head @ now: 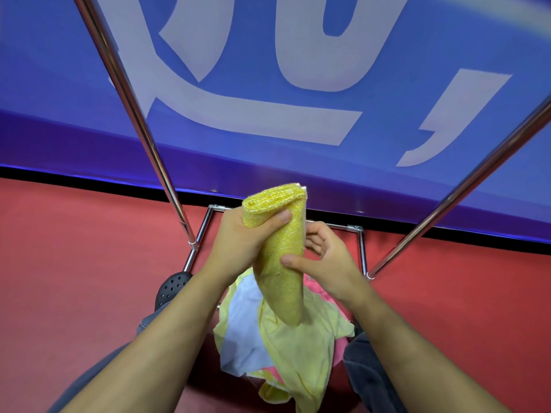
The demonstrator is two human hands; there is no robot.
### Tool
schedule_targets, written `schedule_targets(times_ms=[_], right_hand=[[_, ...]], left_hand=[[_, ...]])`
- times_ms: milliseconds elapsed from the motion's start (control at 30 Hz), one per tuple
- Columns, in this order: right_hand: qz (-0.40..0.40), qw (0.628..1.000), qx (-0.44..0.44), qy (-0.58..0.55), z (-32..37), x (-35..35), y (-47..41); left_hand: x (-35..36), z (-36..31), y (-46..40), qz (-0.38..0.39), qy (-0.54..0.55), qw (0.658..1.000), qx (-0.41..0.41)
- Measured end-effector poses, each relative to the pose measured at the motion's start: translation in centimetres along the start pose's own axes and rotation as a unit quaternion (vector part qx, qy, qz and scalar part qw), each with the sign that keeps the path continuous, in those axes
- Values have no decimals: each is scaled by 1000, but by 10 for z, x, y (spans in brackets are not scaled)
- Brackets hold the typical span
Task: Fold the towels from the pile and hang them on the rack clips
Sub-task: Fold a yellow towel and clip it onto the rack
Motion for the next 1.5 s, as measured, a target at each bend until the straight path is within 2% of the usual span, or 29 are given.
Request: schedule_targets(times_ms=[100,233,367,633,933,1200,1367,1500], right_hand=[[-3,1000,25,12,-2,14,2],[-46,997,32,44,6,20,-3],[-55,998,19,22,12,24,-3],[-39,998,39,40,-11,24,-1],[-22,990,141,-1,-54,36,12],[11,981,189,35,-81,32,24],[30,981,187,29,-67,28,23],[16,993,114,-23,-29,25,13]], left_hand=[[1,-6,-2,8,15,1000,4],[8,-15,-1,63,-22,998,19],[10,-22,0,88,-13,996,11],[-3,-38,-5,54,-31,998,28],[-5,-63,-5,29,-45,997,55],[-9,-82,-6,2,4,997,79],[-4,-84,-6,10,29,997,70],[2,-73,-4,23,11,999,47]])
Point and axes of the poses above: each hand's wrist, its own y-axis away from the middle knuckle, its own x-axis out of the palm, z = x × y, the point moved 5 cm from there along -y, towards the middle knuckle, and after that the axes turned 4 degrees about z, right-handed, at the moved point
